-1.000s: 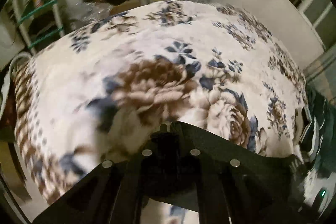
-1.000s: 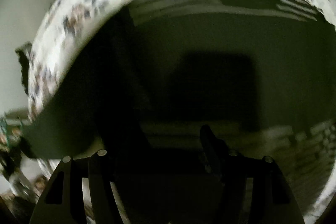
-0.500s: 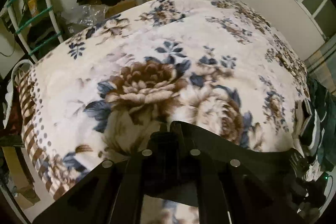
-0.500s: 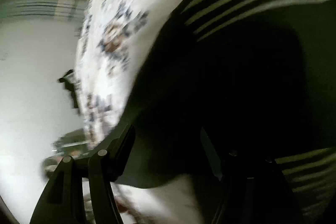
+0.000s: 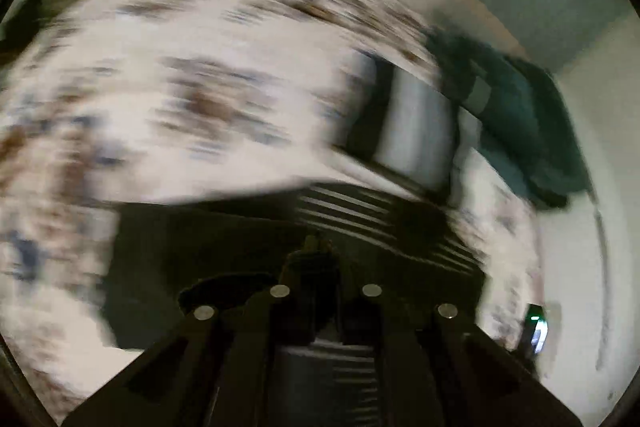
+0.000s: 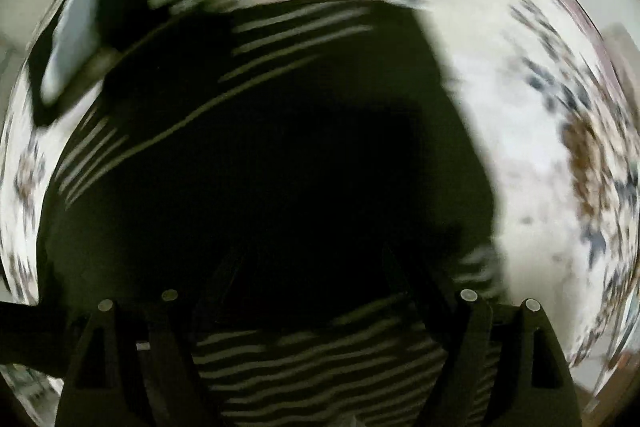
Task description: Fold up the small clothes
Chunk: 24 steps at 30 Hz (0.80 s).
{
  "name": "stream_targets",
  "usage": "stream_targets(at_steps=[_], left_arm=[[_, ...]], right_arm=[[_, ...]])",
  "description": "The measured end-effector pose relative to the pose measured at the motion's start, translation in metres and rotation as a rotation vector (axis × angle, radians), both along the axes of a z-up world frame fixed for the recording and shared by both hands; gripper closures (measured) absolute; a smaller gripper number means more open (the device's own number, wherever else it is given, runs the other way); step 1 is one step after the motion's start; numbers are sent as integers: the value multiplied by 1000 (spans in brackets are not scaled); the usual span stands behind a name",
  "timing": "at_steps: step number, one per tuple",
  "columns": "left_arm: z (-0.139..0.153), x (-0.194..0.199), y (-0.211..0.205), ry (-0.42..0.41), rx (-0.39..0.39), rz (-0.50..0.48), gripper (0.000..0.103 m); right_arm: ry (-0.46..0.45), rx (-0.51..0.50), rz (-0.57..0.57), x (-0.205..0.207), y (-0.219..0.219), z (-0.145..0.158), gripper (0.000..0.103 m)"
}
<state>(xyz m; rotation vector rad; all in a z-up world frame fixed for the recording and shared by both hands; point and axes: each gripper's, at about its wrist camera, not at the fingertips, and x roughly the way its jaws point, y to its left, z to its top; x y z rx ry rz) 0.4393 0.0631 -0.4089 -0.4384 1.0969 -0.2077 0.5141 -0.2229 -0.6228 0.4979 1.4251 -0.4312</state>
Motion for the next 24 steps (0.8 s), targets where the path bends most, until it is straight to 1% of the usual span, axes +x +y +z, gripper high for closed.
stream_targets(at_steps=[1, 3, 4, 6, 8, 10, 11, 12, 13, 14, 15, 16, 18, 19, 20, 22, 24], left_arm=[[-7, 5, -42, 11, -15, -47, 99], [-27, 14, -137, 55, -59, -139, 99], [-36, 16, -176, 77, -71, -178, 99], [-55, 17, -246, 113, -78, -236, 99], [-72, 17, -305, 147, -72, -286, 98], [-88, 15, -352, 179, -23, -317, 97], [-93, 13, -370, 187, 13, -328, 94], [-95, 9, -379, 188, 43, -338, 91], [-100, 9, -394, 189, 124, -353, 88], [-100, 7, -399, 177, 151, -358, 81], [-98, 3, -398, 155, 166, -359, 70], [-97, -2, -394, 140, 175, -360, 63], [-92, -16, -382, 101, 227, -367, 32], [-88, -25, -369, 79, 256, -363, 26], [-82, -41, -342, 56, 298, -339, 24], [-83, -62, -302, 48, 369, -288, 24], [-88, -88, -249, 53, 461, -212, 24]], right_arm=[[5, 0, -25, -10, -23, 2, 19], [10, -2, -57, -28, -58, 6, 19], [12, -3, -70, -36, -71, 7, 19], [22, -6, -102, -54, -108, 7, 19], [14, 13, -136, -73, -141, 5, 19], [12, 43, -170, -90, -174, 0, 19], [12, 54, -181, -97, -188, -2, 19], [9, 65, -185, -105, -204, -3, 19], [7, 73, -186, -112, -214, -5, 19], [3, 91, -187, -122, -228, -5, 19], [2, 106, -188, -128, -236, -5, 19], [4, 123, -189, -134, -243, -4, 19], [11, 188, -197, -146, -258, -3, 19], [11, 220, -200, -149, -263, -5, 19], [10, 262, -195, -154, -264, -2, 19], [2, 306, -169, -153, -261, 3, 19], [-30, 351, -124, -140, -248, 11, 19]])
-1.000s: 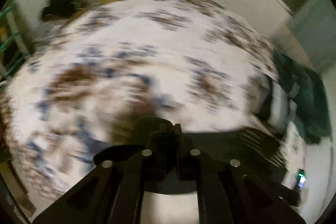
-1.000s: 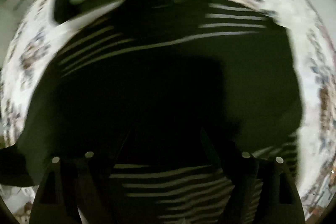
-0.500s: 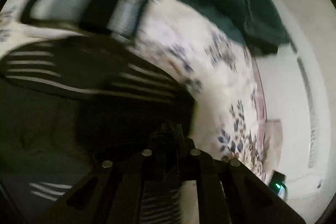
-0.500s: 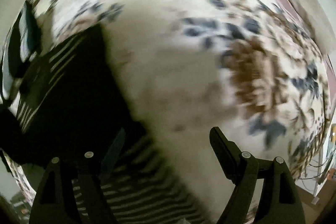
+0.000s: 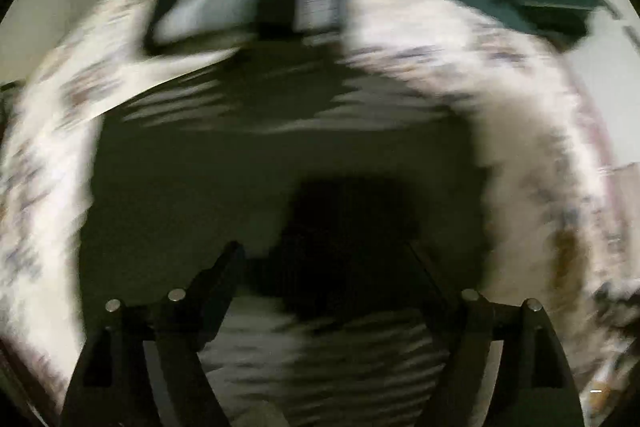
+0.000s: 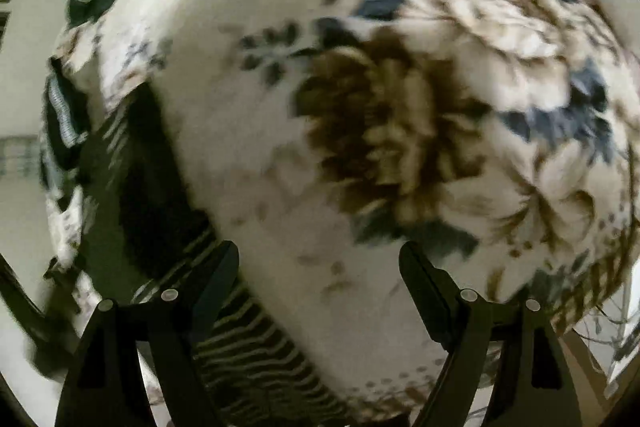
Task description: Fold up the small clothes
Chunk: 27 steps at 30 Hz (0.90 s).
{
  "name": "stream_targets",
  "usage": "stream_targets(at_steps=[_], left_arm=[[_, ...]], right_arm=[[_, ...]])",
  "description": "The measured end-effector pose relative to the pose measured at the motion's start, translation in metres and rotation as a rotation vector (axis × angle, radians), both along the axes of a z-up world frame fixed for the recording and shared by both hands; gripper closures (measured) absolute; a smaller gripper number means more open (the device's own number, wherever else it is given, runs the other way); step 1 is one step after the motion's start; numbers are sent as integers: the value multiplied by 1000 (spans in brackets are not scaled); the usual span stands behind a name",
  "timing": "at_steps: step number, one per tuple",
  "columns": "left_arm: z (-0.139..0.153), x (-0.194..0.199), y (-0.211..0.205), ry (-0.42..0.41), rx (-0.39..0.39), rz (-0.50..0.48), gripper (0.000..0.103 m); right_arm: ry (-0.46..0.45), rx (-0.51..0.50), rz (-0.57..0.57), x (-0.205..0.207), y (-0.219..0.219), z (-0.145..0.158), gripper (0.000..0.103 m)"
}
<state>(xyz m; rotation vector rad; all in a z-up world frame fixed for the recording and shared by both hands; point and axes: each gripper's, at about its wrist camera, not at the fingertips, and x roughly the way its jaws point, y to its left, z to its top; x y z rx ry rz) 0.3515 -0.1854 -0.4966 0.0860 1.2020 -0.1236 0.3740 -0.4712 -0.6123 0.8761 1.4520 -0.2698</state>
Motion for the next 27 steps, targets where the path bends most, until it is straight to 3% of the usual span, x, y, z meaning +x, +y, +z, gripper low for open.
stream_targets(at_steps=[3, 6, 7, 9, 10, 11, 12, 13, 16, 18, 19, 20, 21, 22, 27], left_arm=[[-34, -35, 94, 61, 153, 145, 24], [-74, -53, 164, 137, 201, 281, 24], [-87, -56, 180, 152, 191, 314, 22], [-107, -57, 200, 160, 101, 336, 0], [-112, -56, 204, 148, 74, 336, 0], [-114, -55, 206, 136, 67, 330, 0], [-114, -55, 204, 120, 76, 322, 0], [-113, -55, 203, 109, 85, 317, 0], [-114, -57, 202, 75, 99, 309, 0], [-113, -57, 205, 73, 79, 308, 0], [-111, -57, 206, 79, 73, 303, 0], [-109, -58, 206, 78, 71, 302, 0], [-106, -59, 207, 74, 70, 304, 0], [-101, -60, 206, 71, 70, 308, 0], [-83, -80, 193, 77, 87, 341, 0]], right_arm=[[-58, 43, 84, 43, 29, 2, 19], [-108, 51, 169, 99, 64, -5, 19], [-115, 36, 195, 115, 73, -9, 19], [-89, -30, 251, 153, 94, -29, 19], [-72, -45, 265, 165, 101, -39, 23], [-54, -43, 284, 177, 108, -52, 32], [-26, -30, 307, 186, 117, -65, 75], [5, -28, 331, 191, 123, -73, 89], [27, -95, 408, 201, 131, -64, 90], [24, -128, 358, 205, 113, -45, 89], [21, -128, 327, 207, 103, -39, 84], [9, -79, 274, 213, 87, -35, 76], [1, -47, 236, 218, 77, -36, 53], [-7, -27, 201, 224, 69, -37, 41], [24, 182, 133, 274, 55, -91, 41]])
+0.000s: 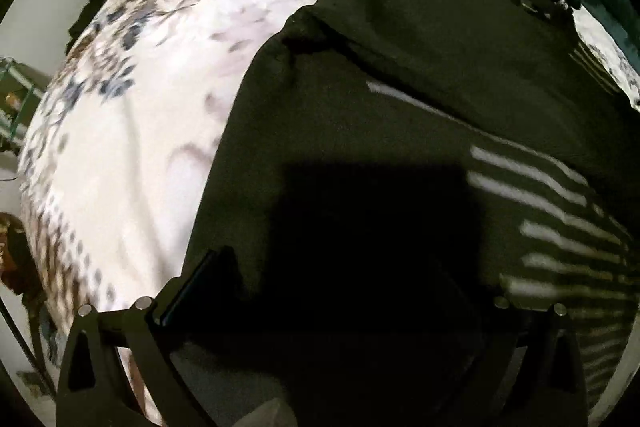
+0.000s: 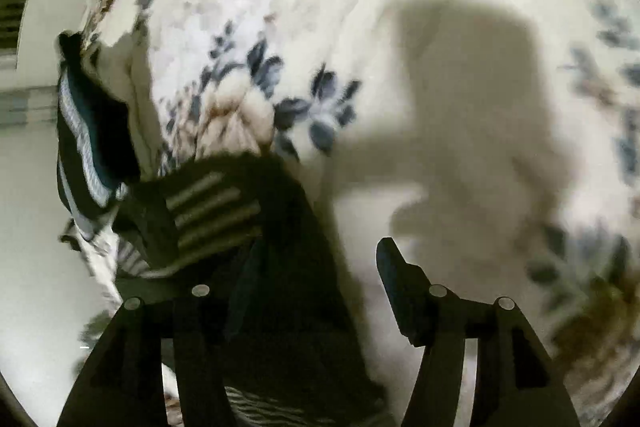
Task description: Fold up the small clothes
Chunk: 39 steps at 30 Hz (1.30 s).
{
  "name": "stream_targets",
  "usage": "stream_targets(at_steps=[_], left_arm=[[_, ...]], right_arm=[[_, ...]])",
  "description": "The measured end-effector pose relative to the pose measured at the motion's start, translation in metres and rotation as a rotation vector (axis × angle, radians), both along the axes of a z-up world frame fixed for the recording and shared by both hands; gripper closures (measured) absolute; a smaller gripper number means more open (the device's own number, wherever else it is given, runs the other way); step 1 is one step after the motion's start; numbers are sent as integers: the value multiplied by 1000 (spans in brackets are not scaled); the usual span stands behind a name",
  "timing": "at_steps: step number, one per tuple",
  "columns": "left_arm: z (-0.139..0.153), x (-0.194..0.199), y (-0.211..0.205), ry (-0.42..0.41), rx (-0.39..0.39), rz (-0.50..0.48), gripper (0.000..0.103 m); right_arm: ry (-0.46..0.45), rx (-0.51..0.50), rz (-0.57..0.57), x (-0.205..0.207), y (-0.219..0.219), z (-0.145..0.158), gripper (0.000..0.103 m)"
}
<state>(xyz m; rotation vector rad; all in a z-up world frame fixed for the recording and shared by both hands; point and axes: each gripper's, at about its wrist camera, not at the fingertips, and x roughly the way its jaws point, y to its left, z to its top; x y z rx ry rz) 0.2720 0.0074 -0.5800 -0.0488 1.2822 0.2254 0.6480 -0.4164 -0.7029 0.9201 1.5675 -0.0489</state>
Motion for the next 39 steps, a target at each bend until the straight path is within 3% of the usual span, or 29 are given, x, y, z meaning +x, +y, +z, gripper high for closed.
stream_targets(at_steps=[2, 3, 4, 7, 9, 11, 15, 17, 19, 21, 26, 28, 31, 33, 35, 39], left_arm=[[11, -17, -15, 4, 52, 1, 0], [17, -28, -25, 11, 83, 2, 0], [19, -34, -32, 16, 94, 5, 0], [32, -69, -67, 48, 109, 38, 0], [33, -80, -82, 68, 97, 47, 0], [34, -96, -108, 87, 65, 38, 0], [26, -123, -159, 140, 17, -12, 0], [22, -138, -185, 164, -7, -51, 0], [20, -152, -208, 172, -13, -95, 0], [14, -166, -234, 180, -34, -142, 0], [-19, -180, -281, 225, -81, -190, 0], [-31, -180, -298, 225, -52, -217, 4], [-44, -177, -319, 192, 38, -267, 29], [-40, -177, -323, 152, 33, -279, 63], [-29, -178, -323, 114, 54, -286, 88], [-11, -183, -320, 80, 28, -301, 95]], right_arm=[[53, 60, 23, 9, 6, -25, 42], [55, 72, 62, 10, 12, -30, 59], [67, 59, 155, 15, 23, -32, 96], [5, -95, 279, 25, 29, -8, 97], [-47, -159, 268, 37, 16, 6, 98], [-72, -211, 282, 54, 9, 7, 99], [-3, -131, 324, 62, 15, -17, 98], [31, -47, 317, 56, 6, -20, 87], [43, 42, 303, 44, -9, -16, 57], [45, 54, 322, 27, -28, -5, 47], [108, 102, 336, -30, -73, 2, 47], [129, 122, 328, -50, -85, -2, 47], [130, 149, 322, -68, -96, -11, 47], [117, 181, 309, -66, -94, -19, 47], [85, 216, 309, -60, -91, -24, 47], [8, 267, 282, -35, -77, -25, 47]])
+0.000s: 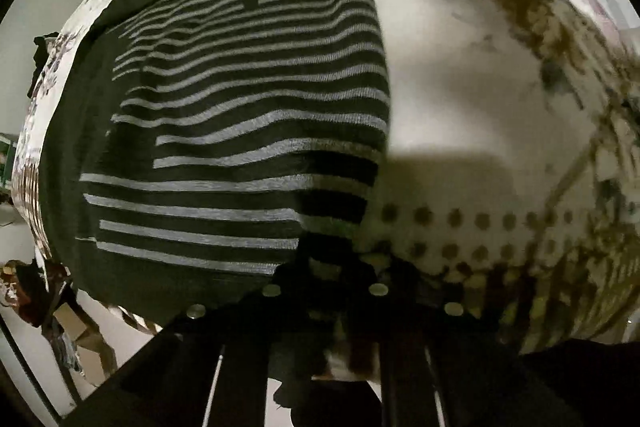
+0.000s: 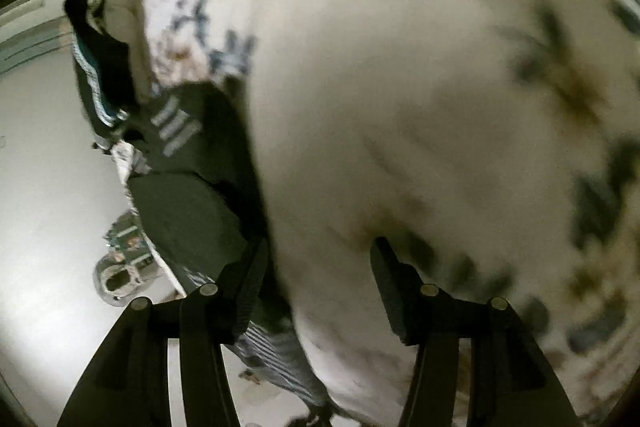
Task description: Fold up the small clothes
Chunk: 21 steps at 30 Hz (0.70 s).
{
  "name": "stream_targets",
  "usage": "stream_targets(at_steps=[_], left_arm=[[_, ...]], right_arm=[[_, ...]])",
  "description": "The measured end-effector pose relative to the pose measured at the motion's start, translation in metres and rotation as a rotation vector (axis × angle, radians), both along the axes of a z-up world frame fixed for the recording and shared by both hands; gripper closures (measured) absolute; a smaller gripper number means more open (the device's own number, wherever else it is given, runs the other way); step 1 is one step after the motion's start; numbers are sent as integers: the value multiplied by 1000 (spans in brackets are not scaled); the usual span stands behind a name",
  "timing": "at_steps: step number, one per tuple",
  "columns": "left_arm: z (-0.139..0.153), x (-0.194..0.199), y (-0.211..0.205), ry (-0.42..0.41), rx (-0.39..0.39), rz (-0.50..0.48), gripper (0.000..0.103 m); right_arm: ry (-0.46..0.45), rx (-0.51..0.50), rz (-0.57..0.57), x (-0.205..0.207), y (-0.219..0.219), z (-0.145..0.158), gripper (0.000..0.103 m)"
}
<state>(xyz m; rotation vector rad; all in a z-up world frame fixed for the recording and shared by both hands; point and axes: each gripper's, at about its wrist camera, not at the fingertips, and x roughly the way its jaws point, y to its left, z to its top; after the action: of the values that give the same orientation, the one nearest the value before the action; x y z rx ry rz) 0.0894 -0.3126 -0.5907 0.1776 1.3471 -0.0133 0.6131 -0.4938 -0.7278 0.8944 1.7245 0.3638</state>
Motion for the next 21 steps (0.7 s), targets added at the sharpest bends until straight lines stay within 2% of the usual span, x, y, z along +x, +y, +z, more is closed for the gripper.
stream_targets(at_steps=[3, 5, 8, 9, 10, 11, 12, 14, 15, 16, 18, 20, 21], left_arm=[[7, -4, -3, -10, 2, -30, 96], [11, -5, -7, -17, 1, -47, 96], [15, -2, -8, -13, 1, -63, 96], [17, -11, -21, -15, 0, -64, 96], [19, -10, -20, -15, -3, -67, 96], [20, -9, -18, -15, -2, -71, 96], [23, -13, -22, -15, -1, -77, 96], [23, -16, -17, -13, -7, -87, 97], [22, -15, -14, -11, -12, -88, 98], [21, -14, -11, -7, -17, -88, 100], [24, -10, -4, -4, -44, -71, 100], [31, -8, 3, -12, -67, -48, 100], [33, -7, 6, -16, -76, -39, 100]], right_arm=[[-56, 30, -48, 27, 13, 0, 47], [-62, 32, -72, 46, 25, -6, 47], [18, 98, -85, 63, 43, -28, 46], [38, 127, -72, 65, 55, -32, 46], [32, 125, -43, 66, 64, -31, 51], [-1, 91, 13, 67, 75, -25, 66], [-47, -5, 111, 66, 88, -15, 93], [-96, -92, 132, 69, 86, -7, 95], [-85, -126, 80, 71, 77, -9, 96], [-69, -126, 55, 73, 73, -11, 96], [-40, -80, 90, 74, 79, -12, 95], [-7, -56, 130, 78, 81, -9, 89], [8, -27, 126, 78, 79, -9, 78]])
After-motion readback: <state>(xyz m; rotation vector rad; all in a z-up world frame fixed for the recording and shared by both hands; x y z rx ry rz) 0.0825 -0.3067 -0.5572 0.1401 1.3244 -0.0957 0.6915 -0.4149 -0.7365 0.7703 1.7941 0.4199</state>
